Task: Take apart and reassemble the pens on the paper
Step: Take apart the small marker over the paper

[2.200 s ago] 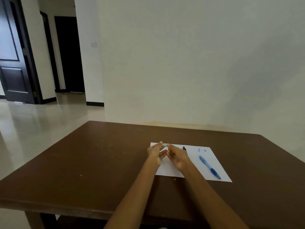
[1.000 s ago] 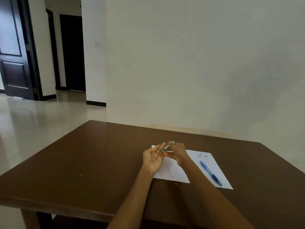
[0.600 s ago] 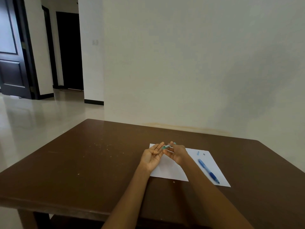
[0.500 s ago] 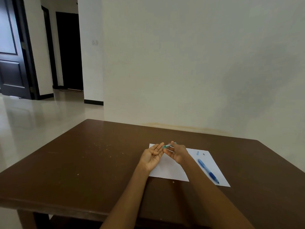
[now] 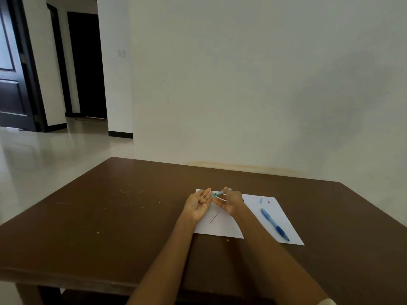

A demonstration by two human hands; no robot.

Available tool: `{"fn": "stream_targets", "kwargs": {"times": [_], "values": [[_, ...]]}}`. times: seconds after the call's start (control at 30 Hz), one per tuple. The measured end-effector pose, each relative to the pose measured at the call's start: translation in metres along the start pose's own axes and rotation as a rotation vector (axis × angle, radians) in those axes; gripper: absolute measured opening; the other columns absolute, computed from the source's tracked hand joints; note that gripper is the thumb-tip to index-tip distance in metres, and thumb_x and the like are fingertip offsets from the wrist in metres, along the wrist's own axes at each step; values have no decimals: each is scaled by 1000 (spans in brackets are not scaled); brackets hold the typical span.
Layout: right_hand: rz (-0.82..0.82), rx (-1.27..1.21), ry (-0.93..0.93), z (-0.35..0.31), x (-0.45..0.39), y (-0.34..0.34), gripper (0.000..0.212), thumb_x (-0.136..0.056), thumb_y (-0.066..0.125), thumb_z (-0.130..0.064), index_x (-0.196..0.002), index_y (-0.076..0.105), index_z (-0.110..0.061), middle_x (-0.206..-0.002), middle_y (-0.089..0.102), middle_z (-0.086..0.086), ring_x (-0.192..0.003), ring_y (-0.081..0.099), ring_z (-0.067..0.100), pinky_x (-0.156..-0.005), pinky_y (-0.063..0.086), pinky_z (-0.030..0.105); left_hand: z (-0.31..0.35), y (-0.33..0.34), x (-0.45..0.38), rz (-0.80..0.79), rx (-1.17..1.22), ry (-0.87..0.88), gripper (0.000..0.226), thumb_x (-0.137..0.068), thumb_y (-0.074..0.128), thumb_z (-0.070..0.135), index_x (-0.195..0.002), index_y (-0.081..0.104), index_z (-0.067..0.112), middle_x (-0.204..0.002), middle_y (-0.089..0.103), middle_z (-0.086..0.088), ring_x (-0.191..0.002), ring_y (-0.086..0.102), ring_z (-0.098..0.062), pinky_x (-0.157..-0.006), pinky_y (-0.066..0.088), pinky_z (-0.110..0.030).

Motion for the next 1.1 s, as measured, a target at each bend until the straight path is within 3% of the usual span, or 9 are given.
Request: {"fn": "stream_targets", "kwargs": {"times": [0.13,0.23,0.37,0.53,0.73,0.9,1.1], "values": [[18,-37,14,8,-1,-3,29,-99,46,-12,-123,49,4,-107,55,21,-101,61,36,-77,54,38,0,-2,0,-17,-41,18,60,-89,9,-17,-147,12,-2,-150,29,-22,-140,28,-34,-118,20,-41],[9,-8,7,7,0,-5,21,-99,48,-15,-112,53,0,-102,57,19,-79,61,24,-66,56,31,3,-3,1,-54,-70,19,56,-93,12,-13,-147,13,2,-150,30,-20,-140,28,-34,-117,21,-43],[-32,199,-30,-3,3,-6,20,-95,53,-16,-100,60,1,-74,58,11,-55,50,11,-45,47,17,8,-3,6,-142,-111,5,61,-92,20,-16,-148,19,10,-149,33,-17,-136,35,-35,-112,29,-46],[-75,462,-71,-7,5,-2,18,-92,59,-12,-99,60,4,-72,57,13,-58,56,17,-57,53,24,10,-3,5,-141,-262,35,59,-93,20,-13,-147,23,11,-149,33,-17,-135,37,-32,-113,28,-41],[-110,497,-42,-2,7,0,16,-92,59,-12,-99,57,3,-73,58,14,-57,58,20,-49,52,23,8,-2,-1,-119,-915,157,44,-102,22,16,-146,26,12,-151,34,-10,-140,30,-23,-114,23,-37],[-94,466,-43,2,2,0,18,-93,58,-13,-101,58,3,-72,58,13,-56,57,19,-50,51,24,9,1,1,-251,-1390,155,68,-89,25,-14,-150,13,14,-156,17,-12,-144,17,-25,-115,20,-38],[-25,456,-32,7,-2,-1,27,-92,60,-19,-111,59,1,-74,60,11,-59,61,18,-47,53,20,-2,3,4,-321,-1732,160,70,-95,36,-2,-150,-3,15,-154,22,-15,-138,30,-30,-111,28,-36]]}}
Point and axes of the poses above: each hand's wrist, its own x-axis away from the middle knuckle, its own y-axis out of the palm, z = x × y, the point moved 2 cm from there along -x, towards the middle knuckle
